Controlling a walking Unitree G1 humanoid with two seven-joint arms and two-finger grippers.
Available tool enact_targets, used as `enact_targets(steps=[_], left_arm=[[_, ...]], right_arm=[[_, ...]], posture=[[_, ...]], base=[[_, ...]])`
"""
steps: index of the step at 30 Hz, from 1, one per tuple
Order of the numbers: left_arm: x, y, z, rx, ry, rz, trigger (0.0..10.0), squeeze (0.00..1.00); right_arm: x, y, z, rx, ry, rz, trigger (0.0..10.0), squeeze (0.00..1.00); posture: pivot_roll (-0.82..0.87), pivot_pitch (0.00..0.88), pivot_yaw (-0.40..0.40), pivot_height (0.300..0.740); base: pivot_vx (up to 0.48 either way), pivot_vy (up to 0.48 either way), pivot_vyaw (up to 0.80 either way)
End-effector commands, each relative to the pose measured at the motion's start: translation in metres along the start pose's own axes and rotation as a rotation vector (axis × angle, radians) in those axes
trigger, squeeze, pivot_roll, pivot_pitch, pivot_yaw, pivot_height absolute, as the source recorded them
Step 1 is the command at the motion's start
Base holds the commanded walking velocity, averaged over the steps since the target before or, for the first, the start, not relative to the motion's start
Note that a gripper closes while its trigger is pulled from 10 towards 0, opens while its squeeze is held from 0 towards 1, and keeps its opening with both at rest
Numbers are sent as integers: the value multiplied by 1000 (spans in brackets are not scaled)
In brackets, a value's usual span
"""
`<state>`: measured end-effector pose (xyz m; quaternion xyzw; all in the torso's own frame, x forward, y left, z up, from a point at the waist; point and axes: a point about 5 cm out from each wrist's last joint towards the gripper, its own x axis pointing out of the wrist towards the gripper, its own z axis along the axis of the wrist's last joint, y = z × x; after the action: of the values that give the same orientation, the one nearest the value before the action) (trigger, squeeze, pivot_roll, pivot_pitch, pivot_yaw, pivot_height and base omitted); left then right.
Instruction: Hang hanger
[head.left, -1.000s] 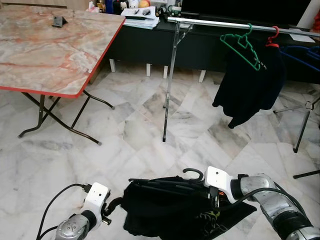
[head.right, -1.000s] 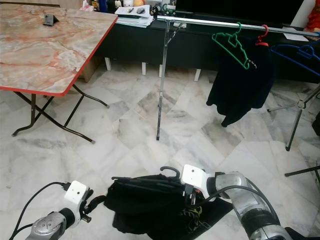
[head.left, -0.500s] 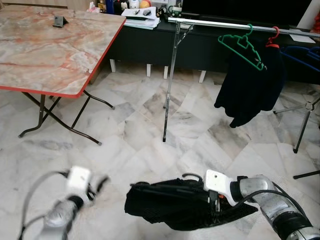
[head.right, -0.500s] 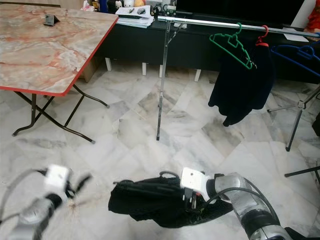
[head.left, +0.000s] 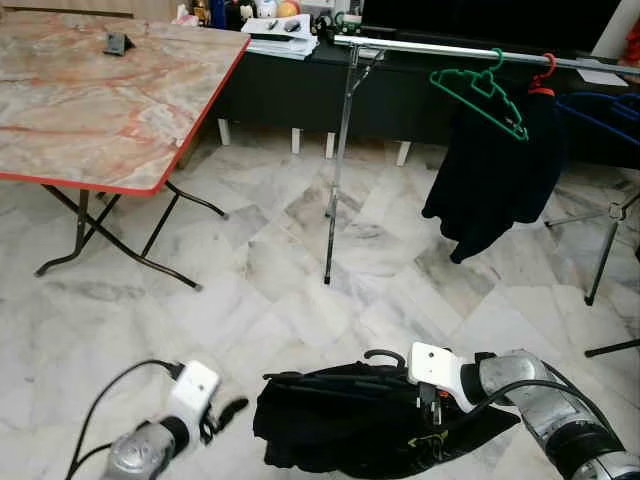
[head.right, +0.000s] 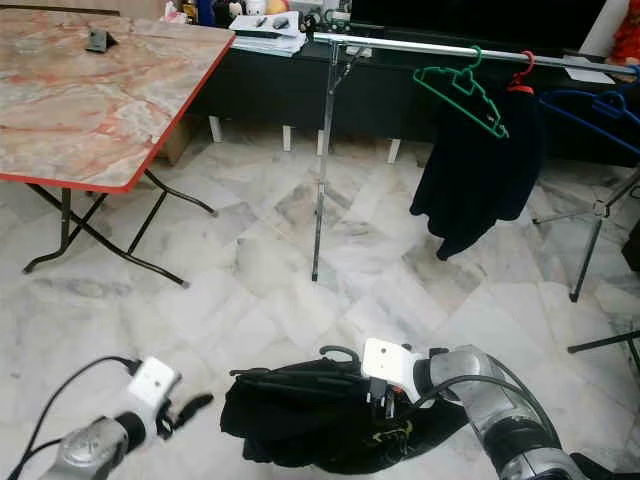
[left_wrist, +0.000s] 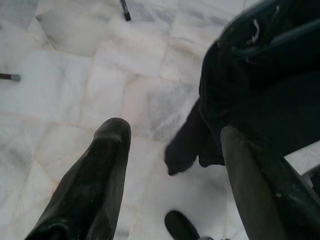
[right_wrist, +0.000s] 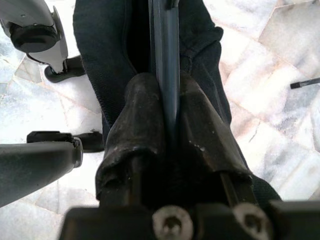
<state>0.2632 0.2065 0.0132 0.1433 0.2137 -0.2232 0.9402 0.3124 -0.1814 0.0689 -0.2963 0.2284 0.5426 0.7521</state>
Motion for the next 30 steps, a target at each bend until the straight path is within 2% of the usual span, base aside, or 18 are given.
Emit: enact_targets(steps=[1, 7, 14, 19, 28, 29, 30], left_arm=[[-1, -4, -6, 3, 12, -19, 10000, 0], [3, -5, 0, -29, -24, -5, 10000, 0], [8, -9, 1, -47, -40, -2, 10000, 0], [11, -5, 3, -80, -61, 77, 10000, 0], [16, -6, 7, -104, -79, 77, 10000, 0], [16, -6, 7, -104, -80, 77, 9647, 0], [16, -6, 8, -103, -82, 78, 8235, 0]], right_arm=[[-5, -7, 11, -41, -39, -18, 10000, 0], [-7, -11, 28, -61, -124, -7, 10000, 0], [-7, -9, 30, -73, -127, 9, 10000, 0], [-8, -7, 33, -77, -142, 24, 10000, 0], [-8, -6, 35, -80, -146, 34, 10000, 0], [-8, -6, 35, -80, -147, 35, 10000, 0], [-8, -6, 35, -80, -147, 35, 10000, 0]], posture=[[91, 154, -84, 740], [86, 142, -82, 740], [86, 144, -87, 740], [84, 151, -89, 740], [81, 156, -92, 740], [78, 159, -92, 740], [78, 159, -92, 740]], base=[[0, 0, 0], [0, 0, 0], [0, 0, 0], [0, 0, 0], [0, 0, 0], [0, 0, 0], [0, 0, 0]])
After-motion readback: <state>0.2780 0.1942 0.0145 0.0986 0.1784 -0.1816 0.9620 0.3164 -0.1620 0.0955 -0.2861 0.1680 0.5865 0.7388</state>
